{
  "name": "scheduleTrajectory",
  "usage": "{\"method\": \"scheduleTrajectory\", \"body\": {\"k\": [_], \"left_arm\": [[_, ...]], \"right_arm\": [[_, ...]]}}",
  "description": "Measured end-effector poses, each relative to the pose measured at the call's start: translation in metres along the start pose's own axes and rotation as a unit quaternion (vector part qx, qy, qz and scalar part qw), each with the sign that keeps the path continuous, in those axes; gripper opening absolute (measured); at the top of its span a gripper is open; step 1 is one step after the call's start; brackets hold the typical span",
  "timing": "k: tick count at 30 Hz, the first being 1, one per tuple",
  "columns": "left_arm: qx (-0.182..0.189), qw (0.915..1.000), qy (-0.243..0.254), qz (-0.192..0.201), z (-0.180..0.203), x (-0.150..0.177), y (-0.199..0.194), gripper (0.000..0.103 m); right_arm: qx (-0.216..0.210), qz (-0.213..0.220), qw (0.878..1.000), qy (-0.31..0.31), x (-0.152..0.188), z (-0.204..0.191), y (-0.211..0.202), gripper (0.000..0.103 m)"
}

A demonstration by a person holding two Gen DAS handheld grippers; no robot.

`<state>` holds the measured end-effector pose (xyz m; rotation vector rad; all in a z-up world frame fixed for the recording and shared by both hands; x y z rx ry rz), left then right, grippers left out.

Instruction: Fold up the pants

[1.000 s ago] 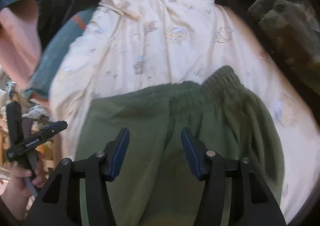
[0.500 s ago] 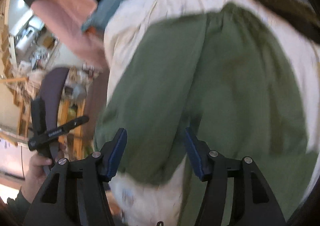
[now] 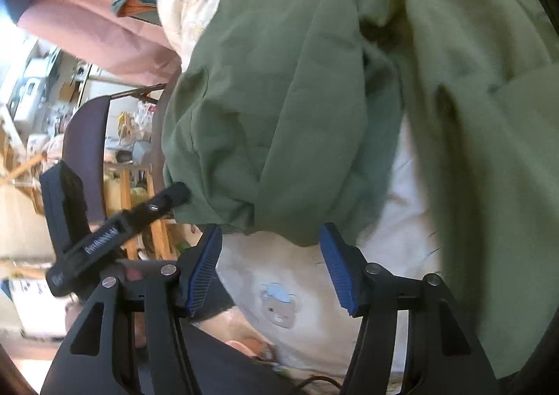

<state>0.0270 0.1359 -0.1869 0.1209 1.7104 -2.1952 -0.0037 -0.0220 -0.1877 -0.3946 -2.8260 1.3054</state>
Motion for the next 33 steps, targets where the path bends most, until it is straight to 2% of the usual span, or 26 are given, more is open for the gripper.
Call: {"method": "scheduleTrajectory", "body": {"k": [2,4,5,6,8,9,11,16,19,21,22,23,24,26,28,29,31,32,33], "left_arm": [[-0.001,0.9998,-0.002,-0.018,0.002,0.003,0.013,0.072],[-0.002,0.9998,-0.001,-0.021,0.004,0.003,0.02,0.053],[0.001,0.9996,0.002,-0.029,0.006,0.004,0.023,0.038],[0.003,0.9994,0.006,-0.033,0.008,0.005,0.025,0.025],[0.003,0.9994,0.014,-0.031,0.01,0.004,0.023,0.011],[0.008,0.9994,0.015,-0.03,0.012,0.004,0.021,0.008],[0.017,0.9996,0.015,-0.017,0.011,0.0,0.012,0.006],[0.067,0.9975,-0.013,0.02,0.009,-0.008,-0.018,0.006],[0.068,0.9969,-0.014,0.036,0.008,-0.014,-0.026,0.005],[0.069,0.9966,-0.031,0.033,0.001,-0.015,-0.026,0.005],[0.081,0.9958,-0.037,0.021,0.003,-0.013,-0.023,0.005],[0.081,0.9962,-0.029,0.015,0.007,-0.01,-0.021,0.005],[0.075,0.997,-0.015,0.015,0.009,-0.009,-0.02,0.005],[0.062,0.9979,0.002,0.022,0.011,-0.009,-0.021,0.005],[0.042,0.9988,-0.003,0.027,0.004,-0.011,-0.021,0.005],[0.04,0.9988,-0.011,0.025,0.0,-0.012,-0.02,0.005],[0.049,0.9985,-0.016,0.018,0.001,-0.009,-0.019,0.006],[0.046,0.9987,-0.009,0.02,0.003,-0.009,-0.019,0.006],[0.042,0.9989,-0.003,0.022,0.005,-0.008,-0.02,0.006]], "right_arm": [[0.011,-0.001,1.0,0.024,0.0,0.0,0.01,0.061],[0.029,-0.001,0.999,0.041,-0.004,0.005,0.023,0.06],[0.041,-0.001,0.998,0.044,-0.002,0.01,0.027,0.058],[0.054,0.002,0.998,0.042,-0.001,0.013,0.03,0.044],[0.082,0.011,0.996,0.02,-0.001,0.017,0.031,0.022],[0.08,0.02,0.997,0.014,-0.001,0.019,0.028,0.003],[0.062,0.033,0.997,0.01,0.001,0.019,0.017,0.002],[0.011,0.061,0.996,-0.063,0.002,-0.007,-0.037,0.001],[0.005,0.061,0.993,-0.097,-0.001,-0.01,-0.058,0.0],[0.006,0.056,0.995,-0.085,-0.006,0.002,-0.063,0.0],[0.011,0.054,0.996,-0.072,-0.007,0.013,-0.066,0.0],[0.018,0.051,0.996,-0.065,-0.007,0.023,-0.067,0.0],[0.029,0.037,0.997,-0.056,-0.003,0.038,-0.065,0.0],[0.052,0.035,0.996,-0.059,0.001,0.049,-0.063,0.0],[0.075,0.044,0.995,-0.049,0.003,0.058,-0.065,0.002],[0.083,0.049,0.995,-0.035,0.001,0.064,-0.068,0.007],[0.079,0.057,0.995,-0.022,-0.001,0.074,-0.075,0.007],[0.065,0.057,0.996,-0.018,-0.002,0.073,-0.077,0.007],[0.046,0.057,0.997,-0.02,-0.001,0.07,-0.08,0.012]]}}
Point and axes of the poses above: each gripper's, at about its wrist camera, not at the fingertips, and y roughly the way its jaws point, z to its right, x to its underside, the point moved 8 cm from there along y, roughly the way its jaws point, and after that the axes turned 6 degrees about z, right-handed, at the moved point
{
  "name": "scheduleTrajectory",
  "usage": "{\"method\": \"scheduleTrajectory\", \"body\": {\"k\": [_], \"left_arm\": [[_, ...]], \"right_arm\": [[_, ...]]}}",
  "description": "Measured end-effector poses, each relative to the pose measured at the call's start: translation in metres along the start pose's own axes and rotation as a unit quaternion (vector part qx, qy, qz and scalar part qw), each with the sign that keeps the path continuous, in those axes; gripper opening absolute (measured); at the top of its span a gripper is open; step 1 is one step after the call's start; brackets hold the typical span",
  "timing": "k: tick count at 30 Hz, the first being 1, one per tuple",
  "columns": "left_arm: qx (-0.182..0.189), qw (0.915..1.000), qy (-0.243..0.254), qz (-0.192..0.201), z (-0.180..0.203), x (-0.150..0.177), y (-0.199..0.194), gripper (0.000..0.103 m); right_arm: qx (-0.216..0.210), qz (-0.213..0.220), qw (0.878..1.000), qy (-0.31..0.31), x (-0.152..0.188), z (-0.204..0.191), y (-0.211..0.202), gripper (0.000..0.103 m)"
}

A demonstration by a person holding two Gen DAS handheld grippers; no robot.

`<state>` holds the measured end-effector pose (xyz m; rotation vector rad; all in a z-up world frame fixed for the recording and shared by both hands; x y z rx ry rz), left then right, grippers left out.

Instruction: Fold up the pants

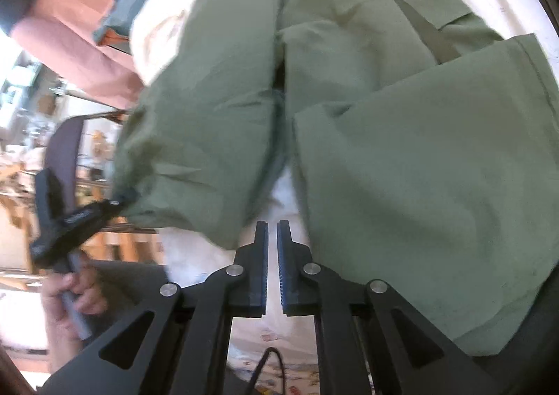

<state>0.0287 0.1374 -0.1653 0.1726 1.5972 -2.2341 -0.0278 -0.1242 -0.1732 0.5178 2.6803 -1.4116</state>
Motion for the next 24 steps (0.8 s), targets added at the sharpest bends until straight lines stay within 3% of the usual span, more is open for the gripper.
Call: {"method": "scheduleTrajectory", "body": {"k": [2,3,4,6,10,14,17,18,20,24], "left_arm": [[-0.001,1.0,0.0,0.001,0.0,0.0,-0.001,0.006],[0.002,1.0,-0.008,0.0,-0.002,-0.002,0.0,0.006],[0.007,0.9998,-0.017,-0.001,-0.003,-0.002,0.0,0.006],[0.019,0.9991,-0.037,-0.002,-0.006,-0.003,0.0,0.006],[0.032,0.9984,-0.045,0.005,-0.005,-0.004,-0.004,0.006],[0.054,0.9973,-0.047,0.016,0.0,-0.009,-0.009,0.006],[0.063,0.9969,-0.041,0.024,0.005,-0.012,-0.013,0.005],[0.066,0.9967,-0.041,0.024,0.005,-0.012,-0.013,0.005],[0.066,0.9967,-0.041,0.023,0.004,-0.012,-0.014,0.005],[0.072,0.9954,-0.056,0.027,-0.002,-0.015,-0.018,0.004]], "right_arm": [[-0.016,-0.003,1.0,-0.009,0.001,-0.011,0.0,0.041],[-0.025,-0.007,0.999,-0.018,0.004,-0.02,0.003,0.072],[-0.028,-0.009,0.999,-0.027,0.006,-0.025,0.007,0.08],[-0.027,-0.019,0.997,-0.07,0.015,-0.039,0.02,0.08],[0.024,-0.023,0.987,-0.155,0.034,-0.056,0.054,0.078],[0.066,0.006,0.988,-0.14,0.025,-0.06,0.085,0.076],[0.127,0.042,0.979,-0.156,0.007,-0.061,0.102,0.076],[0.158,0.044,0.969,-0.184,0.003,-0.063,0.108,0.073],[0.19,0.049,0.952,-0.236,0.002,-0.071,0.111,0.056],[0.238,0.062,0.901,-0.358,0.011,-0.091,0.094,0.029]]}}
Point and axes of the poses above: each gripper's, at about its wrist camera, not at the fingertips, and y roughly the way its jaws point, z to its right, x to its underside, the point moved 8 cm from there along y, roughly the way its jaws point, and after that the axes turned 6 degrees about z, right-handed, at the moved point
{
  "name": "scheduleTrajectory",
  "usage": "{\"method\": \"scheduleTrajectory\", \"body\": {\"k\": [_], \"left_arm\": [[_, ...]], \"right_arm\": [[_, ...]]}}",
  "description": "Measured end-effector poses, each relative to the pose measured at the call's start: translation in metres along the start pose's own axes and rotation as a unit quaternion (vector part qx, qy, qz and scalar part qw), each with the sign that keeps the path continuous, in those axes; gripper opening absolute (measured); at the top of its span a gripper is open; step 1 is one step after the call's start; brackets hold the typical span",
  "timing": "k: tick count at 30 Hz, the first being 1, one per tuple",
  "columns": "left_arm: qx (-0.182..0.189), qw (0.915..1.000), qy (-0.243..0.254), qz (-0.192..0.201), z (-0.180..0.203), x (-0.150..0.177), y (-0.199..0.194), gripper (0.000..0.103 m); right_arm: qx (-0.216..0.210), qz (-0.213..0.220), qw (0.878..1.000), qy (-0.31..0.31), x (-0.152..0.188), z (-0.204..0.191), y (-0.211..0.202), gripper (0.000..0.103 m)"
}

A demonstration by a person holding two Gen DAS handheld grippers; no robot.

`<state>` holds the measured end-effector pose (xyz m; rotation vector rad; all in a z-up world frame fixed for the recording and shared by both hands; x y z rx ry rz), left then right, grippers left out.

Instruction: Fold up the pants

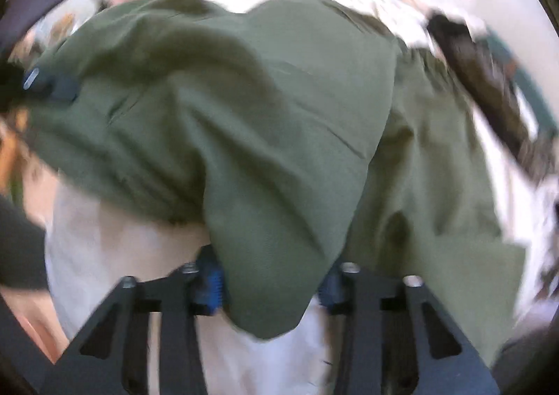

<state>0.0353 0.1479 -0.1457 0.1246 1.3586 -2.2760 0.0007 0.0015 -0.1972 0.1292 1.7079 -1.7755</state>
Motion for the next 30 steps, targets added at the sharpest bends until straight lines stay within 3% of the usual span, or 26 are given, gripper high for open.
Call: {"method": "scheduleTrajectory", "body": {"k": [4,6,7,9,12,14,16,18,20,22,24,27,29,30], "left_arm": [[0.016,0.9999,-0.003,-0.004,0.003,0.0,-0.001,0.004],[-0.002,0.9998,0.022,0.003,0.008,0.0,-0.001,0.004],[-0.017,0.9995,0.025,0.012,0.005,-0.003,-0.004,0.004],[-0.012,0.9999,-0.002,0.012,-0.003,-0.006,-0.005,0.004],[-0.011,0.9999,0.007,0.002,0.001,-0.001,-0.002,0.005],[-0.02,0.9996,0.013,-0.011,0.002,0.005,0.003,0.008],[-0.042,0.9987,0.008,-0.028,-0.005,0.01,0.008,0.01],[-0.091,0.9949,0.013,-0.041,-0.016,0.015,0.012,0.037],[-0.123,0.9913,0.021,-0.042,-0.021,0.017,0.012,0.053],[-0.111,0.9929,0.021,-0.039,-0.017,0.017,0.007,0.054],[-0.067,0.9975,0.007,-0.019,-0.01,0.011,-0.004,0.061],[-0.022,0.999,-0.019,0.034,-0.005,-0.007,-0.02,0.07],[-0.009,0.9983,-0.03,0.049,-0.005,-0.018,-0.018,0.07],[-0.023,0.9986,-0.026,0.039,-0.005,-0.02,-0.009,0.07]], "right_arm": [[0.004,0.022,0.997,-0.075,0.004,0.015,-0.034,0.024],[0.029,0.034,0.994,-0.096,0.008,0.042,-0.051,0.021],[0.038,0.028,0.994,-0.103,0.008,0.05,-0.055,0.018],[0.053,0.011,0.994,-0.098,0.017,0.079,-0.062,0.018],[0.003,0.011,0.999,-0.032,0.02,0.107,-0.07,0.02],[-0.058,0.011,0.998,0.032,0.019,0.111,-0.075,0.02],[-0.132,-0.003,0.984,0.119,0.019,0.11,-0.075,0.026],[-0.207,-0.024,0.956,0.206,0.022,0.107,-0.065,0.033],[-0.243,-0.035,0.934,0.259,0.023,0.103,-0.058,0.037],[-0.253,-0.036,0.925,0.28,0.022,0.099,-0.052,0.037],[-0.26,-0.039,0.917,0.3,0.019,0.095,-0.043,0.039],[-0.276,-0.058,0.89,0.357,0.017,0.09,-0.02,0.061],[-0.291,-0.069,0.875,0.381,0.015,0.084,-0.005,0.061],[-0.295,-0.073,0.874,0.378,0.015,0.077,0.002,0.057]]}}
Point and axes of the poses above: each gripper's, at about its wrist camera, not at the fingertips, and y roughly the way its jaws point, z to its right, x to its underside, the point moved 8 cm from there along y, roughly the way its jaws point, and after that the axes turned 6 degrees about z, right-handed, at the moved point
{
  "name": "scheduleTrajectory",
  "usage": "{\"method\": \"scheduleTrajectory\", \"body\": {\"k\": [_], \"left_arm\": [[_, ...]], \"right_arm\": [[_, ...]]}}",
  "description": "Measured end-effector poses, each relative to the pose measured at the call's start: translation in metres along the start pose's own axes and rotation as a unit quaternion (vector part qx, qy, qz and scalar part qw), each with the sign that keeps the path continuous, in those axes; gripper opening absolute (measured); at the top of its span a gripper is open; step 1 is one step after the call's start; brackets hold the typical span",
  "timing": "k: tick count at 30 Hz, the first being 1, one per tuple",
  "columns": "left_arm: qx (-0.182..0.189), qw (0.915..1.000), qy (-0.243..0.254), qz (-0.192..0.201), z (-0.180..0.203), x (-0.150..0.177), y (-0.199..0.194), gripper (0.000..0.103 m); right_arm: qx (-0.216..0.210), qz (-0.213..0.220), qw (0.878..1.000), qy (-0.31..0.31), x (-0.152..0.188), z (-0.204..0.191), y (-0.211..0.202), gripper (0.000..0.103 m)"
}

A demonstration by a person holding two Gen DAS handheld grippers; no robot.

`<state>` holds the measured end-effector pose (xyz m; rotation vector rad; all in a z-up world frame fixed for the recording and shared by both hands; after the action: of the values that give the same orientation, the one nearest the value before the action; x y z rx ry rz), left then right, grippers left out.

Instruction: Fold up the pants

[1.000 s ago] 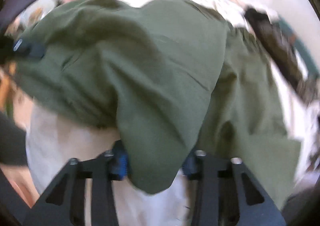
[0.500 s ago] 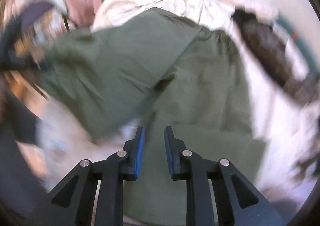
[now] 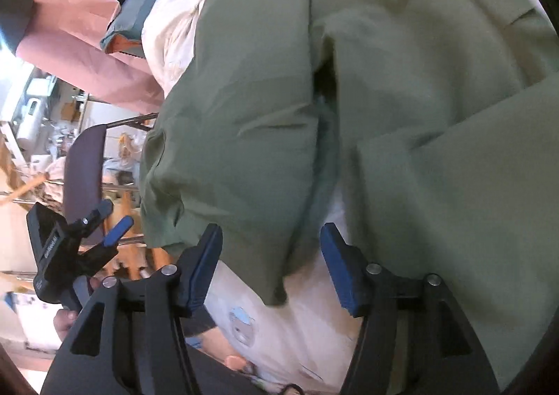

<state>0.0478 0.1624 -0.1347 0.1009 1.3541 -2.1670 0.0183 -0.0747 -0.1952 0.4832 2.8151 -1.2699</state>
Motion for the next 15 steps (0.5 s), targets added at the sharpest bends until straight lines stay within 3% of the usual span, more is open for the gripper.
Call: {"method": "scheduleTrajectory", "body": {"k": [1,2,4,5,6,8,10,11,13,15], "left_arm": [[-0.042,0.9988,0.013,-0.022,-0.006,0.004,0.015,0.07],[-0.077,0.9956,0.023,-0.048,-0.013,0.01,0.03,0.07],[-0.126,0.9847,0.037,-0.115,-0.027,0.032,0.057,0.07],[-0.139,0.9774,0.041,-0.154,-0.033,0.047,0.069,0.07],[-0.142,0.9744,0.047,-0.168,-0.034,0.053,0.073,0.072],[-0.153,0.9683,0.101,-0.17,-0.025,0.057,0.075,0.074],[-0.163,0.966,0.113,-0.166,-0.024,0.057,0.074,0.078],[-0.165,0.967,0.103,-0.164,-0.026,0.055,0.072,0.078],[-0.165,0.9716,0.091,-0.144,-0.026,0.046,0.061,0.076],[-0.133,0.9843,0.076,-0.088,-0.016,0.03,0.038,0.076]], "right_arm": [[0.008,-0.004,1.0,-0.011,0.002,-0.002,0.007,0.031],[0.013,-0.006,1.0,-0.019,0.003,-0.004,0.011,0.013],[0.028,-0.008,0.998,-0.059,0.006,-0.016,0.01,0.0],[0.052,0.002,0.995,-0.086,0.004,-0.019,0.005,0.0],[0.069,0.007,0.992,-0.104,0.003,-0.021,-0.002,0.0],[0.108,-0.009,0.989,-0.101,0.005,-0.007,-0.006,0.0],[0.134,-0.036,0.986,-0.092,0.006,0.012,0.001,0.001],[0.128,-0.05,0.987,-0.08,0.008,0.016,0.006,0.006],[0.102,-0.092,0.989,-0.061,0.014,0.012,0.011,0.007],[0.107,-0.081,0.987,-0.091,0.007,0.0,-0.004,0.007]]}}
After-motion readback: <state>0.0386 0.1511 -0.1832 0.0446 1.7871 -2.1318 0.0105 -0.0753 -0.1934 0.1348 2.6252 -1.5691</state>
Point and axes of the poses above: each gripper's, at about its wrist camera, not at the fingertips, and y roughly the way its jaws point, z to its right, x to its underside, the point moved 8 cm from there along y, roughly the way its jaws point, and after that the axes turned 6 degrees about z, right-handed, at the moved point
